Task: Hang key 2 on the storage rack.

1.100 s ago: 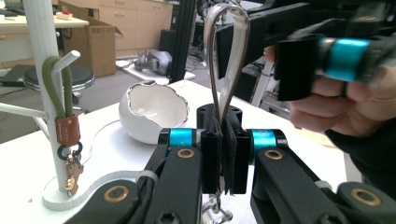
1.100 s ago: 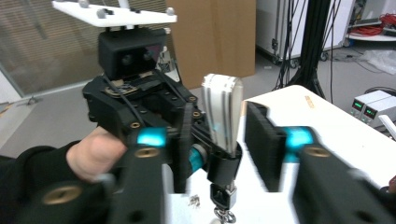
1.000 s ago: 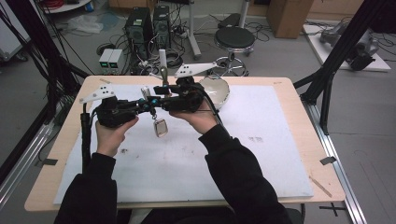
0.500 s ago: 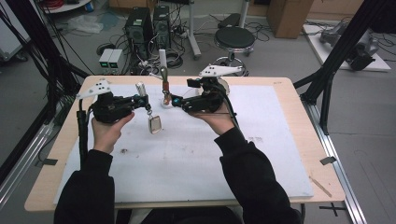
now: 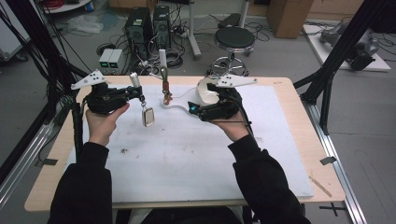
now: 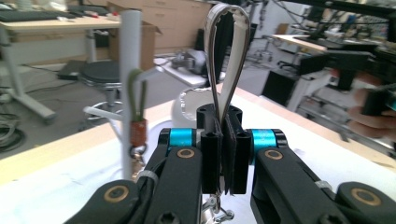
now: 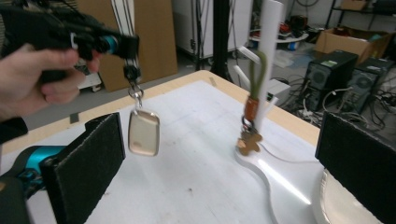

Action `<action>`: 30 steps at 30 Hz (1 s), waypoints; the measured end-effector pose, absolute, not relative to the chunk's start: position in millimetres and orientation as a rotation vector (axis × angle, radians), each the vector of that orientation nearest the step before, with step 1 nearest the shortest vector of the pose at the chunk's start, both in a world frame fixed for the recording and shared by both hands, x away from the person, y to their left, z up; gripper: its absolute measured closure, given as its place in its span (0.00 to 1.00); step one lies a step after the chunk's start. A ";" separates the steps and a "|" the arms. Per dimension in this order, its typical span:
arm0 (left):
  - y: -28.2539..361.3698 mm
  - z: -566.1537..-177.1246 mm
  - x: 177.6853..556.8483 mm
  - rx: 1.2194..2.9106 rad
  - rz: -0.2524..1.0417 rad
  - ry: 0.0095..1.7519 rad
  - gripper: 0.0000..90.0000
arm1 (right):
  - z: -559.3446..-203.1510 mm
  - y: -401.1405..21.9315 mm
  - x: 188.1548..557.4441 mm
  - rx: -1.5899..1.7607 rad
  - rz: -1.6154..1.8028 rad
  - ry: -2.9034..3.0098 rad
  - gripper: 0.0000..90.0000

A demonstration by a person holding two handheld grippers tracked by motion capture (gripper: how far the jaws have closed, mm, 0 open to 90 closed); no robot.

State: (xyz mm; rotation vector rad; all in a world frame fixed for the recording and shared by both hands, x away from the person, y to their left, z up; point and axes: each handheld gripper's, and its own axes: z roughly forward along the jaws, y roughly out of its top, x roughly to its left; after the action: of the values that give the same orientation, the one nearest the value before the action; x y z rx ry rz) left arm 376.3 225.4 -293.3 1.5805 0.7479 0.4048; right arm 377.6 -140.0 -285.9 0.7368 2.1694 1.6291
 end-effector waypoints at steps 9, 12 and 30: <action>235.0 -295.2 389.6 1.561 0.449 0.811 0.96 | -300.0 -173.6 368.2 0.766 1.564 2.136 0.00; 234.8 -290.8 394.5 1.565 0.458 0.824 0.96 | -306.8 -184.3 365.6 0.793 1.560 2.128 0.00; 230.4 -280.5 431.1 1.607 0.507 0.880 0.96 | -349.3 -243.9 350.1 0.891 1.490 2.129 0.00</action>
State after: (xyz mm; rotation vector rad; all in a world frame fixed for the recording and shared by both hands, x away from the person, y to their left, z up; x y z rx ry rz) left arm 431.1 230.4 -280.5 1.6071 0.8802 0.5072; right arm 350.1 -243.9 -349.3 0.8914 2.1285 1.4902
